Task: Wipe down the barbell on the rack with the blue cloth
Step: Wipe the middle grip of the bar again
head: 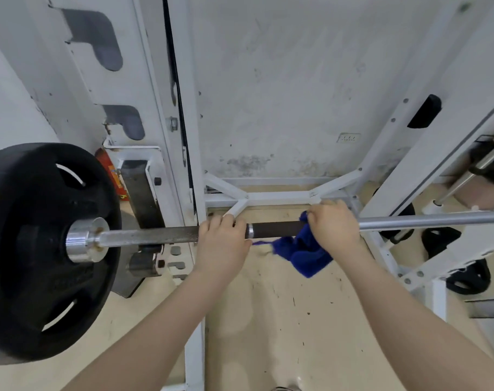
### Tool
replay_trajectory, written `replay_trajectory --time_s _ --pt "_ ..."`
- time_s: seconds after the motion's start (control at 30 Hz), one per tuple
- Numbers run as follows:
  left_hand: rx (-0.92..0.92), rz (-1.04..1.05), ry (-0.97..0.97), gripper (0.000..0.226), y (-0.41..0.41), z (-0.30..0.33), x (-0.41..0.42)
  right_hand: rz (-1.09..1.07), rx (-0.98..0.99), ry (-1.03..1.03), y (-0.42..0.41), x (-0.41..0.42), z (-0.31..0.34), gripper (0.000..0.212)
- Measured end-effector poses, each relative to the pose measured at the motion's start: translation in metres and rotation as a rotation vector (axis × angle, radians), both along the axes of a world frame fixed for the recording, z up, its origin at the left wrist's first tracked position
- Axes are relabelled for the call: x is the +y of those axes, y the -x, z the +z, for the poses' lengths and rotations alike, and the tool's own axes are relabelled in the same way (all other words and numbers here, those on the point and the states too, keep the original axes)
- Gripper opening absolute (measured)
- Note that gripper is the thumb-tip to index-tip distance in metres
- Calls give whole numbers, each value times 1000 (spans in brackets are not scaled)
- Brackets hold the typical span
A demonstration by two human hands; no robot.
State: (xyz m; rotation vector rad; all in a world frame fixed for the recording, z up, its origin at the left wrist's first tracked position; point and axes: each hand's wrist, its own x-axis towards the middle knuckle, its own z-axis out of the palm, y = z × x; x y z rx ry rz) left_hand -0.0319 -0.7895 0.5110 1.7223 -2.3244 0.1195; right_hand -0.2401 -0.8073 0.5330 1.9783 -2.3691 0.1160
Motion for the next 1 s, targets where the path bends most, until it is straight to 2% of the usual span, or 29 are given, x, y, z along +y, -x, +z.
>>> replay_trajectory --time_s 0.17,0.23,0.3,0.43,0.53,0.67,0.73,0.8,0.87,0.93,1.0 --pt "182 -21 -7 28 19 -3 0 272 -28 191 -46 3 -16 33" --pt "190 -21 -12 27 24 -3 -1 334 -45 139 -23 1 -17 39" --pt "184 -3 -31 29 26 -2 -2 273 -33 91 18 0 -19 44" --pt "213 21 -71 30 23 -1 -3 89 -36 180 48 3 -17 45" --pt "242 58 -99 28 25 1 -4 211 -24 161 9 -1 -21 30" --pt "303 101 -121 25 24 2 -5 399 -38 97 1 -6 -12 28" --pt "320 111 -132 25 23 2 -5 306 -31 61 27 -9 -10 28" --pt "313 108 -128 26 23 2 -4 154 -107 45 41 -12 -8 27" --pt "270 84 -116 28 23 3 -2 136 -181 31 23 -15 -3 26" --pt "224 74 -127 29 22 7 -3 281 -214 58 -18 -14 -2 24" --pt "218 72 -134 28 22 10 -5 474 -169 174 -54 -6 -2 25"
